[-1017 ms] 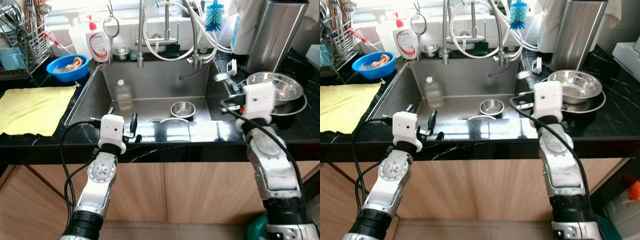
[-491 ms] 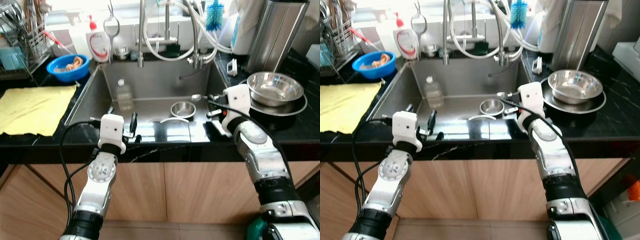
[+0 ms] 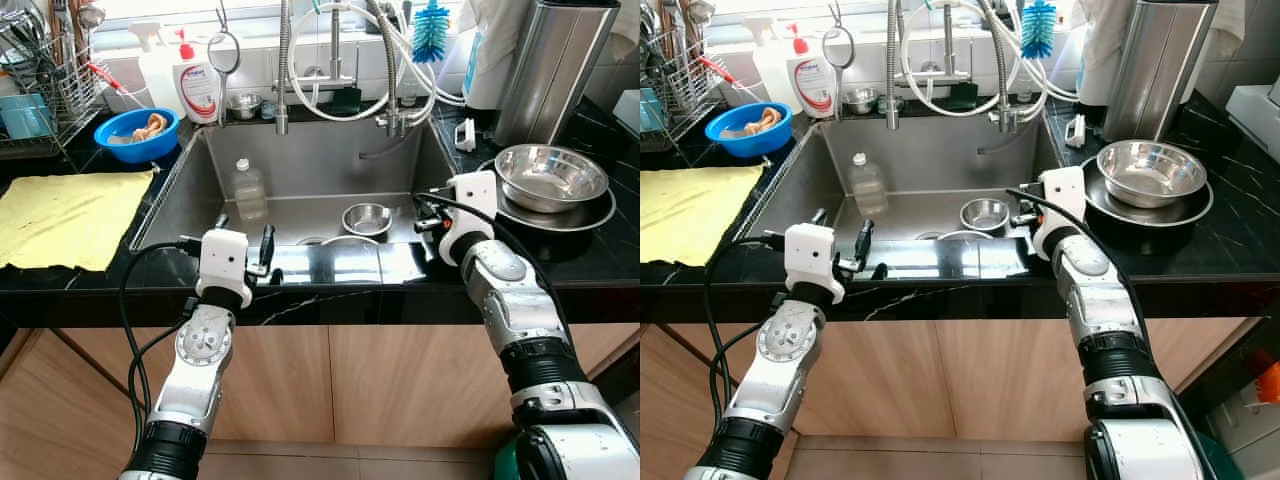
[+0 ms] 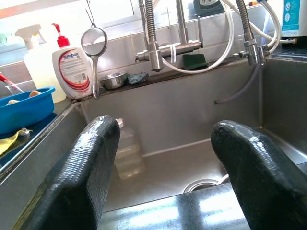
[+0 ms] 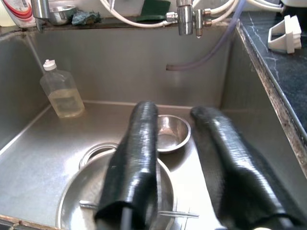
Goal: Kitchen organization
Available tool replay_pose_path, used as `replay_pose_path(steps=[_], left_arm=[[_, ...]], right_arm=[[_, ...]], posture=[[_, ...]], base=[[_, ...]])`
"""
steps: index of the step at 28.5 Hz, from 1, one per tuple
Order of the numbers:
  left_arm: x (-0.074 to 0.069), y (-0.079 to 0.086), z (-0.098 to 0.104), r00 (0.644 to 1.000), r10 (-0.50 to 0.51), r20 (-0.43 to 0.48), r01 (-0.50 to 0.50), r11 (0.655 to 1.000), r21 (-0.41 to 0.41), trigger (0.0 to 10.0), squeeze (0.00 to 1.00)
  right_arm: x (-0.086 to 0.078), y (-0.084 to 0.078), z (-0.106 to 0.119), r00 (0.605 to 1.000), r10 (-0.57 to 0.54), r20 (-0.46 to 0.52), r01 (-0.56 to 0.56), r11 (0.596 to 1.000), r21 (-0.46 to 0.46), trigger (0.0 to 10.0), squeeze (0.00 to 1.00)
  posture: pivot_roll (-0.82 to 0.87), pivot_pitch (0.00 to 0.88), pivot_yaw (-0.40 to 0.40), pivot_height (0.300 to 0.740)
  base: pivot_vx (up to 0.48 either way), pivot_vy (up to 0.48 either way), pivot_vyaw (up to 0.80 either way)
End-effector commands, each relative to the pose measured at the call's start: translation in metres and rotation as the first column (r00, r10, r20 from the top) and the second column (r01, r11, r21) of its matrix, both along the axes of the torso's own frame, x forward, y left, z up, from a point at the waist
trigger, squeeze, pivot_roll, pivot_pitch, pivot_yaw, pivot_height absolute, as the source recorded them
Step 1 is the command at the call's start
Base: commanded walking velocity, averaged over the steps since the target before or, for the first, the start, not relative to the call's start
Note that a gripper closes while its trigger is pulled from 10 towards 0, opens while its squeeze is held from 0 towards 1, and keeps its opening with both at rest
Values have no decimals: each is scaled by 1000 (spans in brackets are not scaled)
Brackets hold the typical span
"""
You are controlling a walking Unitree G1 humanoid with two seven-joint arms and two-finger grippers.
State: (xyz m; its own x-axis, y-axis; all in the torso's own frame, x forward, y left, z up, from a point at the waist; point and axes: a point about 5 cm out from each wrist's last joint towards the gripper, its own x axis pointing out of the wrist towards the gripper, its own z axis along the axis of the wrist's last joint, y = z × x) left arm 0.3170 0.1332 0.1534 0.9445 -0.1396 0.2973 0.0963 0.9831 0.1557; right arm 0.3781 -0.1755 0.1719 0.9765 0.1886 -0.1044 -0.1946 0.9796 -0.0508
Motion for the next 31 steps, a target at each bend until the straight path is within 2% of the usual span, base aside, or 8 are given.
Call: replay_pose_path(steps=[1, 2, 3, 4, 13, 16, 24, 31], left_arm=[[-1, 2, 3, 1000, 4, 10, -4, 1000, 7, 10000, 0], [-1, 2, 3, 1000, 4, 10, -4, 1000, 7, 10000, 0], [-1, 1, 3, 1000, 3, 9, -3, 1000, 7, 10000, 0], [-1, 1, 3, 1000, 3, 9, -3, 1000, 7, 10000, 0], [-1, 6, 10, 996, 63, 56, -63, 998, -2, 10000, 0], [0, 8, 15, 992, 89, 86, -90, 996, 2, 10000, 0], [0, 12, 26, 985, 117, 125, -113, 993, -40, 10000, 0], [-4, 22, 20, 984, 144, 110, -139, 989, -51, 10000, 0]], right_arm=[[3, 1, 5, 1000, 0, 14, 0, 1000, 2, 10000, 1000], [2, 1, 5, 1000, 0, 16, 0, 1000, 1, 10000, 871], [2, 1, 5, 1000, -3, 25, 3, 1000, -3, 10000, 184], [2, 0, 7, 999, -10, 43, 11, 1000, -5, 10000, 0], [-12, 3, 40, 942, -93, 322, 94, 995, 14, 10000, 0], [-35, 5, 56, 872, -106, 478, 105, 994, 29, 10000, 0], [-72, -1, 41, 843, -134, 521, 134, 990, 37, 10000, 0], [-82, -9, 29, 853, -168, 494, 173, 984, 34, 10000, 0]], posture=[[-101, 0, 89, 740], [-101, 0, 89, 740], [-101, 0, 89, 740], [-101, 0, 89, 740], [-108, 0, 83, 740], [-122, 0, 86, 740], [-129, 0, 96, 740], [-141, 0, 108, 740]], base=[[0, 0, 0], [0, 0, 0], [0, 0, 0], [0, 0, 0], [0, 0, 0], [0, 0, 0], [0, 0, 0], [0, 0, 0]])
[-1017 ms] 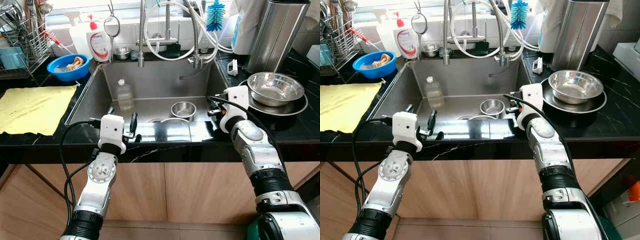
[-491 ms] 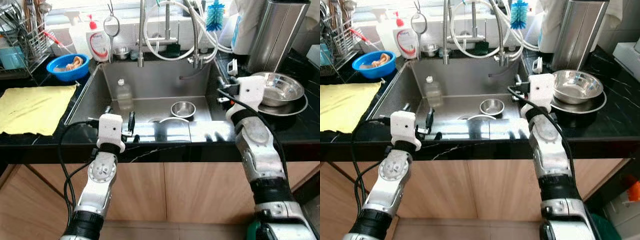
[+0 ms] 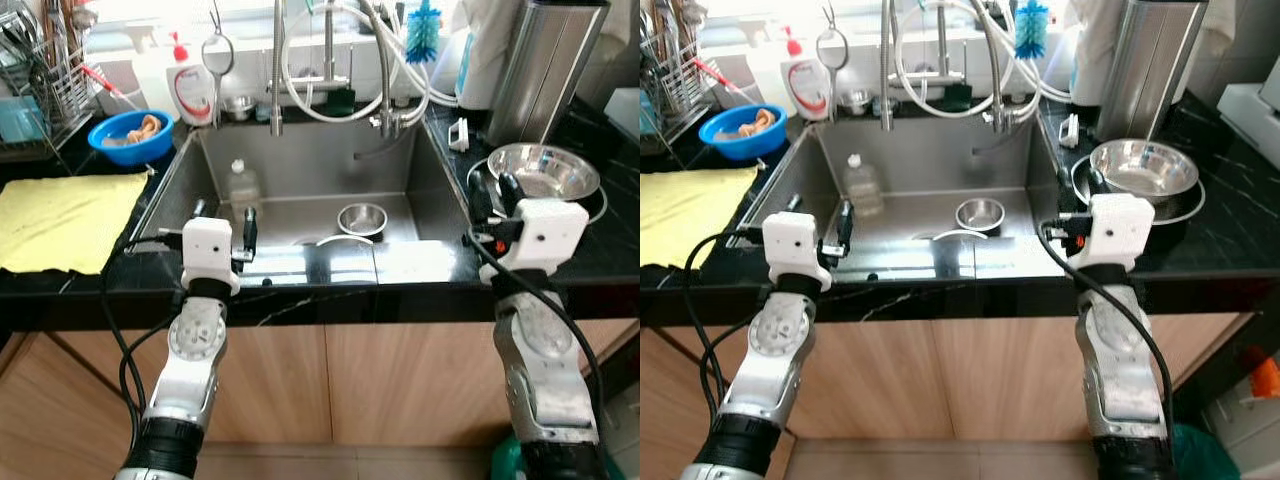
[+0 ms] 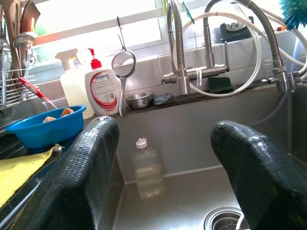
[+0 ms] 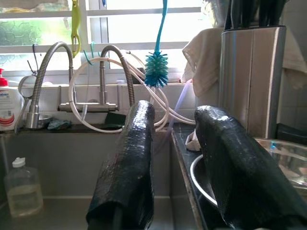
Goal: Kitchen organization
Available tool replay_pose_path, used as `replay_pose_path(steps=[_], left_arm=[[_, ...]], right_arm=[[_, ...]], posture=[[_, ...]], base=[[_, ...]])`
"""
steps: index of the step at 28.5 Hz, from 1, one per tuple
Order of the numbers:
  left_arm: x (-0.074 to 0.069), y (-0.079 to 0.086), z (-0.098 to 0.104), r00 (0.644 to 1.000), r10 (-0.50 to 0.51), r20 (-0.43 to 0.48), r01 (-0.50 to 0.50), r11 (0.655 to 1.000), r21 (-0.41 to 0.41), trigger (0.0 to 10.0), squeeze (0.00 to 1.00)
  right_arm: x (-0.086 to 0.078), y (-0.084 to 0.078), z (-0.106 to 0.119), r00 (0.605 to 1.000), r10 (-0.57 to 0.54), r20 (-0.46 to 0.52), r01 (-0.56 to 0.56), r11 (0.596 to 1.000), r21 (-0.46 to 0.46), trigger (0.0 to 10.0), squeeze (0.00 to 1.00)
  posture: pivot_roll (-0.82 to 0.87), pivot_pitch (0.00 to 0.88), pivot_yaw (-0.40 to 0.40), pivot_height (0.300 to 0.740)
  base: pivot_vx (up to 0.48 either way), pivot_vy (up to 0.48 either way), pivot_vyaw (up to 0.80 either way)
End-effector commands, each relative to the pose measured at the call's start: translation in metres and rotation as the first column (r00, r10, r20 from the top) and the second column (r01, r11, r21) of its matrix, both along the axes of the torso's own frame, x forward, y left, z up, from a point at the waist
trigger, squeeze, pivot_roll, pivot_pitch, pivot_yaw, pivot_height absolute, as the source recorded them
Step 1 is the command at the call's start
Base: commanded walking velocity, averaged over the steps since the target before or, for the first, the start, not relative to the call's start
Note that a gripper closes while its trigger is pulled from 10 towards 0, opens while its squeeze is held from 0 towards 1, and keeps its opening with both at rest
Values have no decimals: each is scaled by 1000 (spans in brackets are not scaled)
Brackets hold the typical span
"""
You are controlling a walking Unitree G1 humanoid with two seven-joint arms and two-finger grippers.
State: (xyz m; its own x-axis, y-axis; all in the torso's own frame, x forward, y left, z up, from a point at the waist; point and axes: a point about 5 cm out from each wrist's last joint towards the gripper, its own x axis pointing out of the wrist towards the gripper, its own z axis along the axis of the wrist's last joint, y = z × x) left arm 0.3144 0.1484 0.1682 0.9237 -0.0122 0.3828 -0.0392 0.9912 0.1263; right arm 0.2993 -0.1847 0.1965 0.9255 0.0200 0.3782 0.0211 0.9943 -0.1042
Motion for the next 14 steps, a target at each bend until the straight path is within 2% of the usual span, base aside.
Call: replay_pose_path(steps=[1, 7, 9, 14], left_arm=[[-4, 9, 3, 1000, 21, 19, -21, 1000, -10, 10000, 0], [-10, 6, -1, 999, 33, 9, -33, 999, -27, 10000, 0], [-12, 3, -1, 999, 37, 14, -37, 998, -44, 10000, 0], [-15, 2, -4, 999, 37, 13, -36, 998, -48, 10000, 0]], right_arm=[[-4, 1, 2, 1000, -7, 14, 7, 1000, -2, 10000, 0], [-6, 4, -3, 1000, 16, -1, -16, 1000, 2, 10000, 0], [-6, 0, -3, 1000, 19, 0, -19, 1000, -2, 10000, 0], [-7, -6, -2, 1000, 8, 5, -8, 1000, -5, 10000, 0]], posture=[[-140, 0, 105, 740], [-124, 0, 87, 740], [-119, 0, 62, 740], [-120, 0, 60, 740]], base=[[0, 0, 0], [0, 0, 0], [0, 0, 0], [0, 0, 0]])
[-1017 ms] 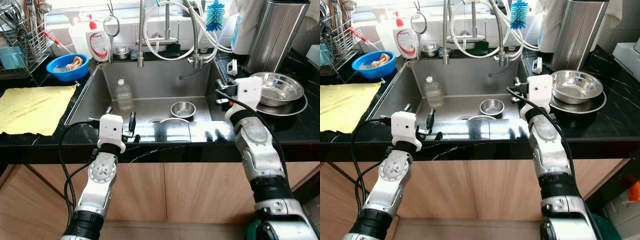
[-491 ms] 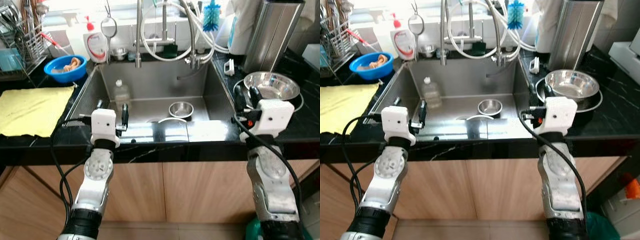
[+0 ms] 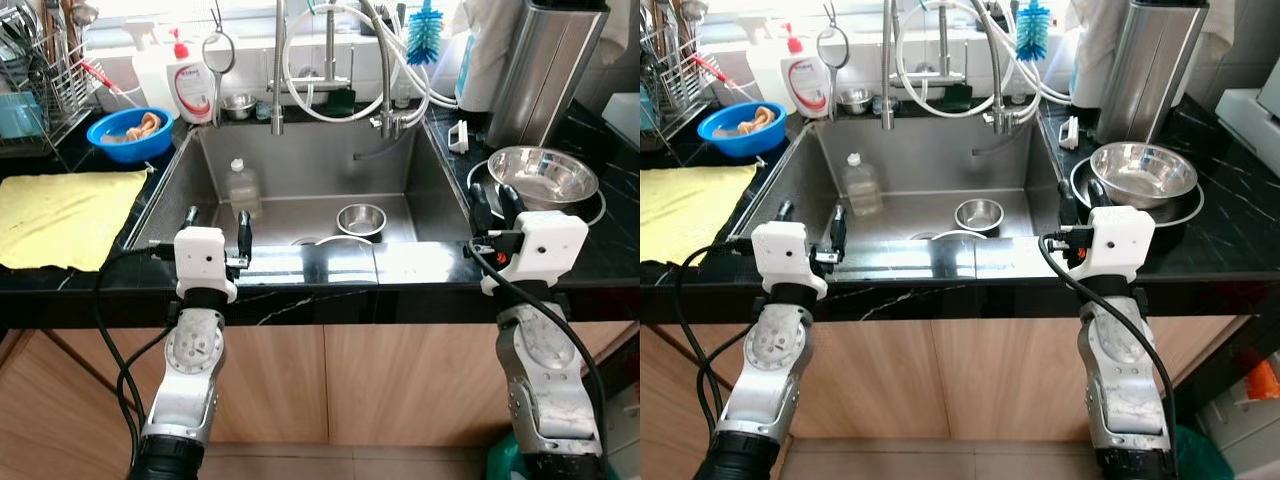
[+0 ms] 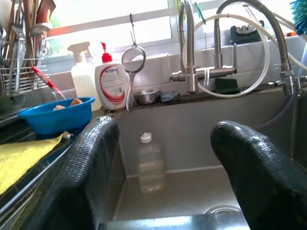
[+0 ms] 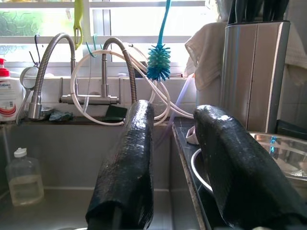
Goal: Kitchen organization
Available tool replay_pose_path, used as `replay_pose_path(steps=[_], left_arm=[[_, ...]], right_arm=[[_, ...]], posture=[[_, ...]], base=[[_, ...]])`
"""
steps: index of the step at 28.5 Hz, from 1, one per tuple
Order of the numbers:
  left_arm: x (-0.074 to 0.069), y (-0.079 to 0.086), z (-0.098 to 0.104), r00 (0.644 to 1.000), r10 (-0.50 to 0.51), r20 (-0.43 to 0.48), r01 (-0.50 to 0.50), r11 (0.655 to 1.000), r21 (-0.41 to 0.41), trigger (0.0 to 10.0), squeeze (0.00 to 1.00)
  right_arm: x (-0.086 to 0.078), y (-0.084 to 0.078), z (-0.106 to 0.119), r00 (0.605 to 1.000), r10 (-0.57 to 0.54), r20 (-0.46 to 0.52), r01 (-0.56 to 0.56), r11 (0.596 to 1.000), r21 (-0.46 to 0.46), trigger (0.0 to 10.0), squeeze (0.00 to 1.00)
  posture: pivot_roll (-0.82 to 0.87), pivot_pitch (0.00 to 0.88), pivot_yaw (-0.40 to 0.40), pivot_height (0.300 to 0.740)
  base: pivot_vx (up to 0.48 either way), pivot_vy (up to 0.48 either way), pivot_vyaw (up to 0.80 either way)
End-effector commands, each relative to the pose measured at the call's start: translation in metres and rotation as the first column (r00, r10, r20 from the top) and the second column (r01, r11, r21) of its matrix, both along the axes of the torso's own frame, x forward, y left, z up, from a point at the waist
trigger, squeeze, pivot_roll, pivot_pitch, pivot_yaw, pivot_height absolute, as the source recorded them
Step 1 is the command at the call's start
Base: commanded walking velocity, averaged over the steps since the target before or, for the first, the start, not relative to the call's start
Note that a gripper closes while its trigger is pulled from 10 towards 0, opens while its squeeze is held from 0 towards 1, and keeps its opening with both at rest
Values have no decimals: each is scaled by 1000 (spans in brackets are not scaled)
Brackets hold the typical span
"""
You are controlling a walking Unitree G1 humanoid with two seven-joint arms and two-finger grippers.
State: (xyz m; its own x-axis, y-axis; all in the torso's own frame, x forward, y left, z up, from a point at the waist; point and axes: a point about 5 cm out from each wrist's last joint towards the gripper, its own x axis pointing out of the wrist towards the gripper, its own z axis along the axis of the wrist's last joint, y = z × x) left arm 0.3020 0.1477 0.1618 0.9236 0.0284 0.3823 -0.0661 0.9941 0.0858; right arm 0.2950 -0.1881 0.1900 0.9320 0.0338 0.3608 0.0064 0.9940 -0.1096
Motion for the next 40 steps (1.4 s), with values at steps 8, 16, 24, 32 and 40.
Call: replay_pose_path(steps=[8, 16, 24, 32, 40], left_arm=[[-4, 14, -2, 1000, -6, -17, 6, 1000, 26, 10000, 0], [-3, 28, -6, 997, 75, -31, -76, 996, -51, 10000, 0], [-5, 15, -8, 999, 32, -35, -34, 998, -54, 10000, 0], [-4, 15, -4, 1000, -8, -26, 8, 1000, -30, 10000, 0], [-3, 8, -3, 999, -32, -21, 31, 999, -22, 10000, 0]], right_arm=[[-7, 4, -5, 1000, -13, 16, 13, 1000, -3, 10000, 0], [-6, 25, -6, 998, 68, 10, -68, 998, -4, 10000, 0], [-4, 27, -9, 996, 85, -6, -85, 996, -15, 10000, 0], [-4, 29, -9, 998, 66, 5, -66, 998, 11, 10000, 0], [-3, 27, -8, 999, 52, -1, -52, 998, 18, 10000, 0]], posture=[[-133, 0, 134, 740], [-146, 0, 60, 740], [-124, 0, 42, 740], [-109, 0, 57, 740], [-116, 0, 56, 740]], base=[[0, 0, 0], [0, 0, 0], [0, 0, 0], [0, 0, 0], [0, 0, 0]])
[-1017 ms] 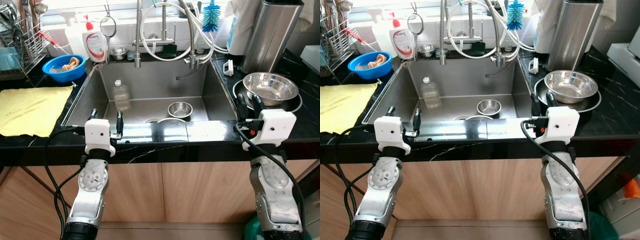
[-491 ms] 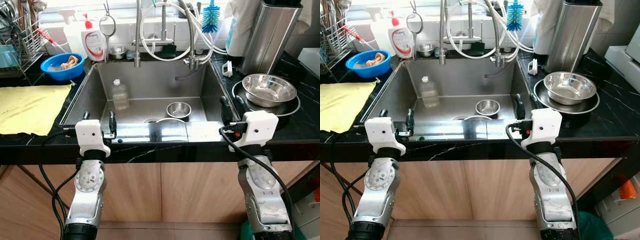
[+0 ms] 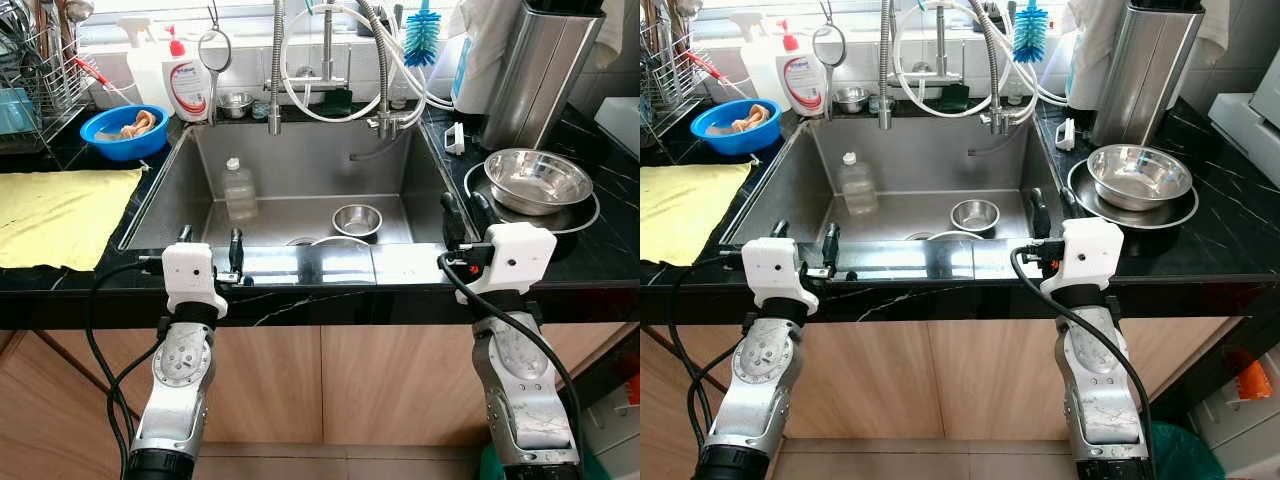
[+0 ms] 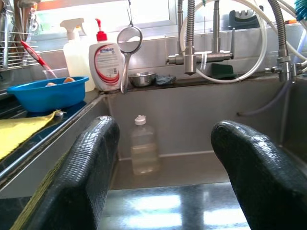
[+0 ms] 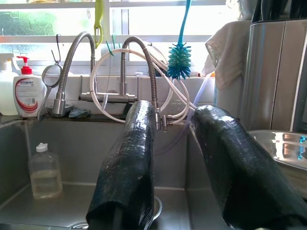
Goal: Kitchen organization
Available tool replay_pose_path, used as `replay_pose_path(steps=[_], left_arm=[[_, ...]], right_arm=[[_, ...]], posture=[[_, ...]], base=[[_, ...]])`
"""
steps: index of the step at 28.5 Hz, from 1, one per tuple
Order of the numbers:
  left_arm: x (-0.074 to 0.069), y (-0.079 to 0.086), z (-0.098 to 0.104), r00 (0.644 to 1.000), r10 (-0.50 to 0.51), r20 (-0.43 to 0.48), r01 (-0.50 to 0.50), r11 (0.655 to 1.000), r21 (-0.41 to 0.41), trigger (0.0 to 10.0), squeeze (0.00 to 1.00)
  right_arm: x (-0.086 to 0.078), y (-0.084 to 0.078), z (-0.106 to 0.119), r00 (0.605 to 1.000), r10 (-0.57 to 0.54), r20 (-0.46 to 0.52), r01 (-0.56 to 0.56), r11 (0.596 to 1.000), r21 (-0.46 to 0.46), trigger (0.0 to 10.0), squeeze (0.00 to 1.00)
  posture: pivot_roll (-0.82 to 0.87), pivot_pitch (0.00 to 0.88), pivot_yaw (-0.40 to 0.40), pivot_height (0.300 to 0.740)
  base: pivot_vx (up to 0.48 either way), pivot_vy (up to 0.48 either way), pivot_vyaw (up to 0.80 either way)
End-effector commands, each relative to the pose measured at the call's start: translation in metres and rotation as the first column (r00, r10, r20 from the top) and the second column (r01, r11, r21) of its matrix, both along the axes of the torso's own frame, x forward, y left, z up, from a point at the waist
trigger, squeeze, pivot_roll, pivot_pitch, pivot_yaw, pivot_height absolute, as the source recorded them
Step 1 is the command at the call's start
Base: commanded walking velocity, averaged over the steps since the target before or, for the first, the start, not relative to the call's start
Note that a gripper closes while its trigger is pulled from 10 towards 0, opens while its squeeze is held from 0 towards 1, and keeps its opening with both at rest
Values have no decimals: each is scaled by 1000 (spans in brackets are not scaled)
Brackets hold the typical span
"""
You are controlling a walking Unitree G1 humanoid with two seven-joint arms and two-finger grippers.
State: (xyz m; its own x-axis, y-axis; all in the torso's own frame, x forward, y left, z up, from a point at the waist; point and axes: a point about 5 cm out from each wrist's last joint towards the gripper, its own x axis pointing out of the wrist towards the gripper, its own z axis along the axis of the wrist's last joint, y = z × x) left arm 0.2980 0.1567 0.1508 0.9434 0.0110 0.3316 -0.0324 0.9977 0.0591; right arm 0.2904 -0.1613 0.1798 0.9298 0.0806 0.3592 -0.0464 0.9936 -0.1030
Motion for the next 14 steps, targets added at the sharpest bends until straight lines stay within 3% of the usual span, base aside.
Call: replay_pose_path(steps=[1, 10, 14], left_arm=[[1, -2, 8, 999, -1, 33, 1, 1000, 6, 10000, 0], [1, 3, 12, 999, -10, 44, 9, 1000, 30, 10000, 0], [2, 6, 14, 999, 1, 50, -3, 1000, 31, 10000, 0]], right_arm=[[1, 1, 2, 1000, 1, -1, -1, 1000, 12, 10000, 0], [0, 14, 0, 1000, 29, -2, -29, 1000, 12, 10000, 0], [0, 18, 0, 999, 39, 4, -39, 999, 2, 10000, 0]], posture=[[-116, 0, 56, 740], [-92, 0, 63, 740], [-96, 0, 66, 740]], base=[[0, 0, 0], [0, 0, 0], [249, 0, 0]])
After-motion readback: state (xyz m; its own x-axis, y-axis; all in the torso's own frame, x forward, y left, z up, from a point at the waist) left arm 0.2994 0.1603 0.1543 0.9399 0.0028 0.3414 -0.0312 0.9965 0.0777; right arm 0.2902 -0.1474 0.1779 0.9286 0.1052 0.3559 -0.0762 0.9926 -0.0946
